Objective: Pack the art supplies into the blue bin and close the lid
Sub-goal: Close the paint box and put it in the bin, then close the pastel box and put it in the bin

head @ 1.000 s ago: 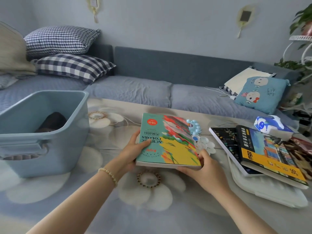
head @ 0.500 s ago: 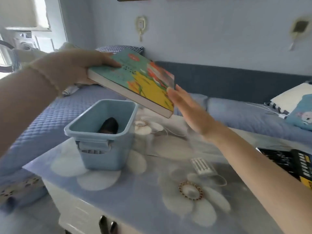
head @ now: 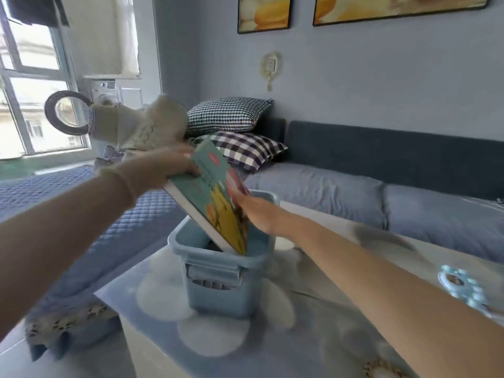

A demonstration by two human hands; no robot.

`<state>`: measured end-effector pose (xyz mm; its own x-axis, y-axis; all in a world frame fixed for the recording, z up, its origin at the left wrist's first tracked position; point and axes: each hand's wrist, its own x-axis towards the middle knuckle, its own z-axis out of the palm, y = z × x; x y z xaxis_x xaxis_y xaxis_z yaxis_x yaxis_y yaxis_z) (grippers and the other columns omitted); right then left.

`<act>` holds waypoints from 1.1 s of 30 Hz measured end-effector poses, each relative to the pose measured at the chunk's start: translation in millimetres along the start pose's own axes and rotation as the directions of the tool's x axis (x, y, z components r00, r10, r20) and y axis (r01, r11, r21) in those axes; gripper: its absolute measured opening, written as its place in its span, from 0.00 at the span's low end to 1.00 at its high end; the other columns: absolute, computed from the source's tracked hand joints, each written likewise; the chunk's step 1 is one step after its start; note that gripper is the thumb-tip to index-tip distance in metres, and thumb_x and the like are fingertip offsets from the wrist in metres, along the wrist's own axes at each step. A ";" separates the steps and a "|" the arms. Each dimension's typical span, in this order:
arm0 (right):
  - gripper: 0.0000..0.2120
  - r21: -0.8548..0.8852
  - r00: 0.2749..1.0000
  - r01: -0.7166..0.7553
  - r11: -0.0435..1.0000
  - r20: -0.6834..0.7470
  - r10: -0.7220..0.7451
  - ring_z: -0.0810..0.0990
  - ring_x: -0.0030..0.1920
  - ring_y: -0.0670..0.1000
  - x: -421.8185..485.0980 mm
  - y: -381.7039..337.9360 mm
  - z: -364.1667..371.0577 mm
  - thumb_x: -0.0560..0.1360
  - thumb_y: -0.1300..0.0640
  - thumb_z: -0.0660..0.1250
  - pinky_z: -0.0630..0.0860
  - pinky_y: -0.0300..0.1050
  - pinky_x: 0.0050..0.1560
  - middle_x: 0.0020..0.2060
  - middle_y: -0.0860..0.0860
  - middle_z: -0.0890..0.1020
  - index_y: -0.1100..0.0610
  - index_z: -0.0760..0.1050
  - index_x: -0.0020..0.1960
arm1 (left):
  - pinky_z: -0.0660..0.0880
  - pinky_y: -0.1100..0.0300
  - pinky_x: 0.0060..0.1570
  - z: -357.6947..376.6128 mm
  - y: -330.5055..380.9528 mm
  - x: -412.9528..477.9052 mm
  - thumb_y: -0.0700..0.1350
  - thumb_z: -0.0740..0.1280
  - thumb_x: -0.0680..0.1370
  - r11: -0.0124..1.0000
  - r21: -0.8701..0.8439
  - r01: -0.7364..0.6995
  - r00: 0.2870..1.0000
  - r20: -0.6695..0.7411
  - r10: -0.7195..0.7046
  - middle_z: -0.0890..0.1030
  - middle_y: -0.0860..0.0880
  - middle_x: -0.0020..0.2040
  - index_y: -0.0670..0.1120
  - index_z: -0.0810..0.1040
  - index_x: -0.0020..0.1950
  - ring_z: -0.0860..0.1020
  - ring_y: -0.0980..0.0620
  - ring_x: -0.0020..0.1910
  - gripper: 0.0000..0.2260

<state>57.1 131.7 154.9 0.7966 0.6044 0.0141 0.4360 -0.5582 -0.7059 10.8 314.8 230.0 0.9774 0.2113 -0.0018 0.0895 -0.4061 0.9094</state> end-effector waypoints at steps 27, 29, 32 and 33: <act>0.21 -0.407 0.990 -0.098 0.908 -0.129 0.049 0.62 0.73 0.51 -23.4 30.7 -7.4 0.82 0.46 0.46 0.31 0.56 0.72 0.70 0.50 0.71 0.49 0.65 0.72 | 0.32 0.32 0.66 78.7 -77.5 8.8 0.63 0.57 0.78 0.291 0.957 -0.001 0.992 -0.036 0.122 0.37 0.43 0.78 0.54 0.58 0.76 0.32 0.37 0.74 0.29; 0.20 -0.346 0.972 -0.113 0.931 -0.234 0.031 0.65 0.71 0.49 -43.3 46.6 -36.7 0.82 0.46 0.49 0.36 0.56 0.74 0.68 0.48 0.73 0.48 0.68 0.70 | 0.33 0.35 0.68 94.1 -57.8 5.5 0.64 0.54 0.78 0.382 0.921 -0.071 0.968 -0.028 0.248 0.41 0.44 0.78 0.53 0.55 0.77 0.35 0.39 0.75 0.30; 0.15 -0.186 0.903 -0.145 0.972 -0.427 0.053 0.73 0.66 0.49 -91.1 81.1 -87.8 0.80 0.50 0.57 0.56 0.53 0.73 0.63 0.48 0.77 0.52 0.75 0.64 | 0.40 0.43 0.73 146.3 -14.6 -3.6 0.61 0.55 0.79 0.574 0.759 -0.309 0.881 0.001 0.473 0.54 0.46 0.78 0.52 0.63 0.74 0.45 0.43 0.77 0.25; 0.14 -0.120 0.875 -0.148 0.982 -0.479 0.073 0.75 0.63 0.49 -109.0 92.8 -102.0 0.80 0.52 0.59 0.63 0.47 0.70 0.61 0.50 0.79 0.54 0.76 0.62 | 0.43 0.46 0.73 168.1 -2.8 -8.2 0.60 0.56 0.80 0.602 0.691 -0.401 0.843 0.021 0.537 0.58 0.47 0.77 0.52 0.66 0.73 0.48 0.44 0.77 0.23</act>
<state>53.5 -43.9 160.1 0.9293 0.2154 0.3000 0.3605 -0.7055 -0.6102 34.7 164.8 157.7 0.8766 -0.0587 0.4777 -0.2055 -0.9431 0.2612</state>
